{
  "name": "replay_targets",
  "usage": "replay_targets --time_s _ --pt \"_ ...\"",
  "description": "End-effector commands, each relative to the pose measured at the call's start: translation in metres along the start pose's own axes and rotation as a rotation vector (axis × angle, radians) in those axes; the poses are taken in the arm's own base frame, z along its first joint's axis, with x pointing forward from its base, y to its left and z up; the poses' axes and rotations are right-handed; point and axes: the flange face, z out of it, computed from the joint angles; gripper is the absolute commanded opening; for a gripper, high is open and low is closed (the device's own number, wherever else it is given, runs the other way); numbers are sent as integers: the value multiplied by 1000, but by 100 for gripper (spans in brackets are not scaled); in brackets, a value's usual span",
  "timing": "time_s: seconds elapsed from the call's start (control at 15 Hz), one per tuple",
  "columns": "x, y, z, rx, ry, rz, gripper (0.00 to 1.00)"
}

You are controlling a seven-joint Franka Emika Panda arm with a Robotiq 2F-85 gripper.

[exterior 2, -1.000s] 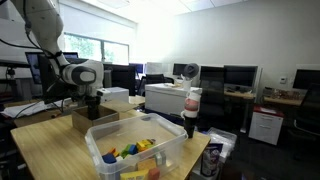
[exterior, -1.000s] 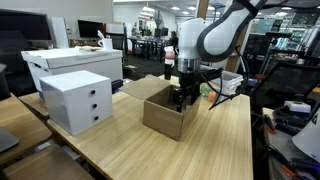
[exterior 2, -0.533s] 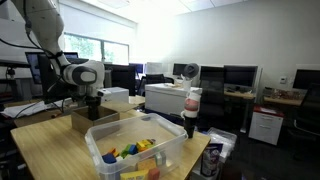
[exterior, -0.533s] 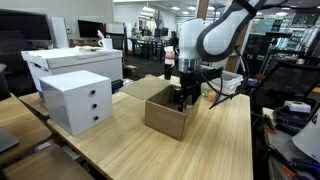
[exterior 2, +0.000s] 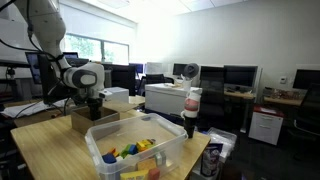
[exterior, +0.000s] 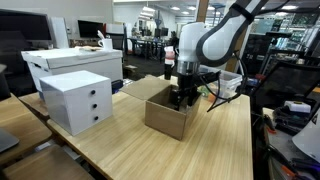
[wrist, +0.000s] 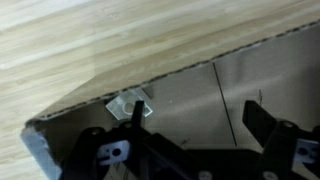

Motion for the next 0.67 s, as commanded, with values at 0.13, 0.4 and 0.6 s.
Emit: replay_targets --time_s 0.13,0.4,0.6 --pt "0 11 11 8 9 -20 100" --pt "2 3 16 50 28 -41 100" --pt "1 -18 16 110 51 -80 100"
